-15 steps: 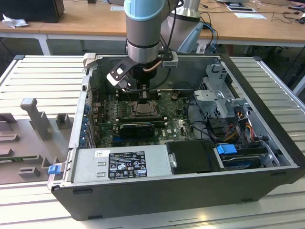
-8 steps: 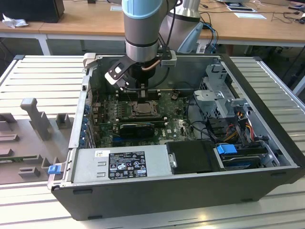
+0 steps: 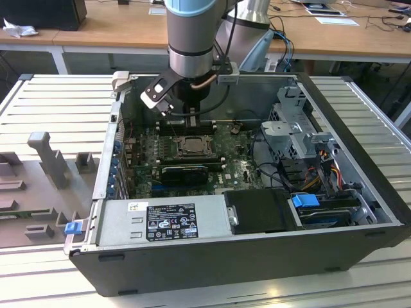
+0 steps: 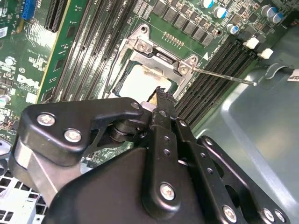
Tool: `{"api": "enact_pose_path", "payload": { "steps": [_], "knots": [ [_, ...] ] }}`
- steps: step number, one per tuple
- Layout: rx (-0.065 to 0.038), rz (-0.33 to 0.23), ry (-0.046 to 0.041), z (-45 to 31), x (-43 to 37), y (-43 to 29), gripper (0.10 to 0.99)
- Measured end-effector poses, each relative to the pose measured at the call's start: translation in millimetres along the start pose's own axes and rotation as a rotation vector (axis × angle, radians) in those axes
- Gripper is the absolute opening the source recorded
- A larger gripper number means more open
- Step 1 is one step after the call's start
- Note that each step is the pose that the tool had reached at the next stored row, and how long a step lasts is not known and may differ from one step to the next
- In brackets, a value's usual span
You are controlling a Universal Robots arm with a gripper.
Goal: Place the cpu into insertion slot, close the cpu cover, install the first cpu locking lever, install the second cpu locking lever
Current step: 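Install the first cpu locking lever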
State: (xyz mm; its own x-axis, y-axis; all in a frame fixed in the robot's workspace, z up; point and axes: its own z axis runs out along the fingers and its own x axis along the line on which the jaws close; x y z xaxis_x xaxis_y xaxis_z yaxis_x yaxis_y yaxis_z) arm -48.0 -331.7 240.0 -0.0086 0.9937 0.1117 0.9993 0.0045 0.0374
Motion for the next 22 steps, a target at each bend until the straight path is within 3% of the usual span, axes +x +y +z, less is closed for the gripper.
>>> {"api": "enact_pose_path", "payload": {
  "steps": [17, 18, 22],
  "knots": [
    [0.0, 0.0, -0.0005, -11.3, 1.3, 0.4, 0.106],
    [0.0, 0.0, -0.0005, -12.6, 1.4, 0.5, 0.106],
    [0.0, 0.0, -0.0005, -29.4, 3.3, 1.1, 0.106]
  ]
}}
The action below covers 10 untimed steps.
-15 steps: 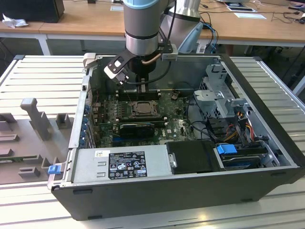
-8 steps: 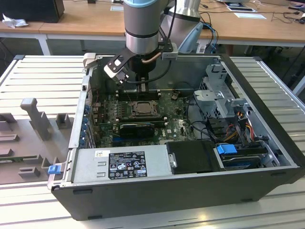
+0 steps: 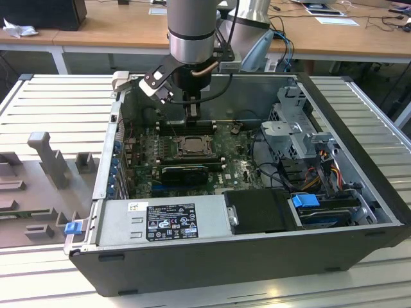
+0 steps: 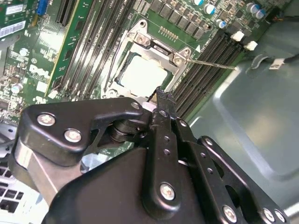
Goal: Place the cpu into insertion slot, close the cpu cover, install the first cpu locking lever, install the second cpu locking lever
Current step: 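Install the first cpu locking lever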
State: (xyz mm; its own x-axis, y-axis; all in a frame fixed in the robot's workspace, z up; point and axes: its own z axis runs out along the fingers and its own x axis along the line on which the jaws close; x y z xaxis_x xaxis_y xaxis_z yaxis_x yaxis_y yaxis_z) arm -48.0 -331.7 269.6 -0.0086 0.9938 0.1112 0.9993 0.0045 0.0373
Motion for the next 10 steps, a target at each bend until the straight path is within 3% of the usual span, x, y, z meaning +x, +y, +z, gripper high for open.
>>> {"api": "enact_pose_path", "payload": {
  "steps": [3, 6, 10],
  "knots": [
    [0.0, 0.0, -0.0007, -10.7, 1.2, 0.4, 0.106],
    [0.0, 0.0, -0.0022, -16.7, 1.9, 0.7, 0.106],
    [0.004, -0.033, -0.0015, -17.4, 1.9, 0.6, 0.106]
  ]
}}
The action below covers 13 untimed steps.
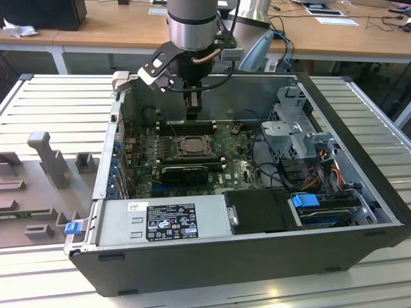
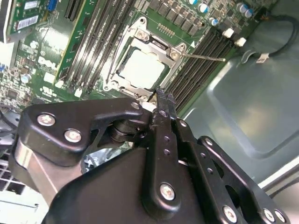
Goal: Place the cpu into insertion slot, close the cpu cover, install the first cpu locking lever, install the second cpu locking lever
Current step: 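Install the first cpu locking lever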
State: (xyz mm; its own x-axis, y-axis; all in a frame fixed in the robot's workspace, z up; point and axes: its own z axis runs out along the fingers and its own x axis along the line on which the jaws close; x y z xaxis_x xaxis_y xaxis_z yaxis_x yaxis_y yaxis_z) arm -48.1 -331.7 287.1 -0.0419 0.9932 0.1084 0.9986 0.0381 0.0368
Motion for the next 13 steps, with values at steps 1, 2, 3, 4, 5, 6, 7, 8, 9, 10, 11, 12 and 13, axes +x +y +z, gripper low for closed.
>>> {"api": "enact_pose_path", "payload": {
  "steps": [1, 2, 3, 4, 5, 6, 7, 8, 9, 10, 11, 12, 13],
  "knots": [
    [0.004, -0.035, 0.0011, 0.2, 0.0, 0.0, 0.106],
    [0.007, -0.067, 0.0023, 0.5, -0.1, 0.0, 0.106],
    [0.01, -0.089, 0.003, 0.5, -0.1, 0.0, 0.106],
    [0.011, -0.105, 0.0037, 0.6, 0.0, 0.0, 0.106],
    [0.013, -0.116, 0.004, 0.6, -0.1, 0.0, 0.106],
    [0.014, -0.125, 0.0044, 0.6, -0.1, 0.0, 0.106],
    [0.015, -0.137, 0.0049, 0.6, -0.1, 0.0, 0.106],
    [0.016, -0.146, 0.0052, 0.6, -0.1, 0.0, 0.106],
    [0.017, -0.155, 0.0055, 0.6, -0.1, 0.0, 0.106],
    [0.018, -0.165, 0.006, 0.6, -0.1, 0.0, 0.106],
    [0.019, -0.174, 0.0062, 0.6, -0.1, 0.0, 0.106],
    [0.02, -0.186, 0.0065, 0.6, -0.1, 0.0, 0.106],
    [0.021, -0.192, 0.0068, 0.6, -0.1, 0.0, 0.106]
  ]
}}
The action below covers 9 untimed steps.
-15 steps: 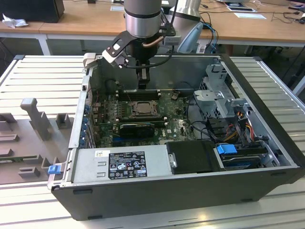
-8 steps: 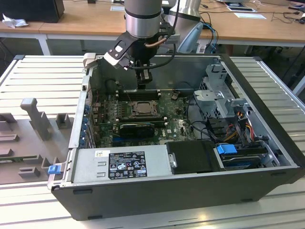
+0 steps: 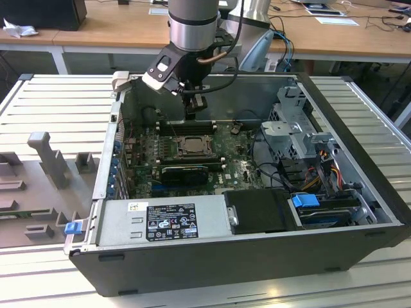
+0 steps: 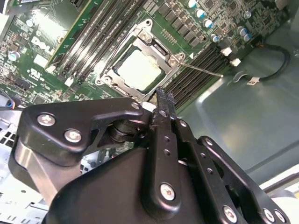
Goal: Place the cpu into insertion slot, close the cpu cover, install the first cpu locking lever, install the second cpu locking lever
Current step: 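Install the first cpu locking lever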
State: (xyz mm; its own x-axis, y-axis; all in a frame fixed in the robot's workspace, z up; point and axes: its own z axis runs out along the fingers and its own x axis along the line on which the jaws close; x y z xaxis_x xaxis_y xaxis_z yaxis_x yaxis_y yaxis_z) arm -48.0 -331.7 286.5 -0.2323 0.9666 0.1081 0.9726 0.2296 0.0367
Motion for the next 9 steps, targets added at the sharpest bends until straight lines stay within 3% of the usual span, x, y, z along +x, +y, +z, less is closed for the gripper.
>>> {"api": "enact_pose_path", "payload": {
  "steps": [6, 9],
  "knots": [
    [0.003, -0.032, 0.0012, 0.0, 0.0, 0.0, 0.106],
    [0.008, -0.078, 0.0029, 0.0, 0.0, 0.0, 0.106]
  ]
}}
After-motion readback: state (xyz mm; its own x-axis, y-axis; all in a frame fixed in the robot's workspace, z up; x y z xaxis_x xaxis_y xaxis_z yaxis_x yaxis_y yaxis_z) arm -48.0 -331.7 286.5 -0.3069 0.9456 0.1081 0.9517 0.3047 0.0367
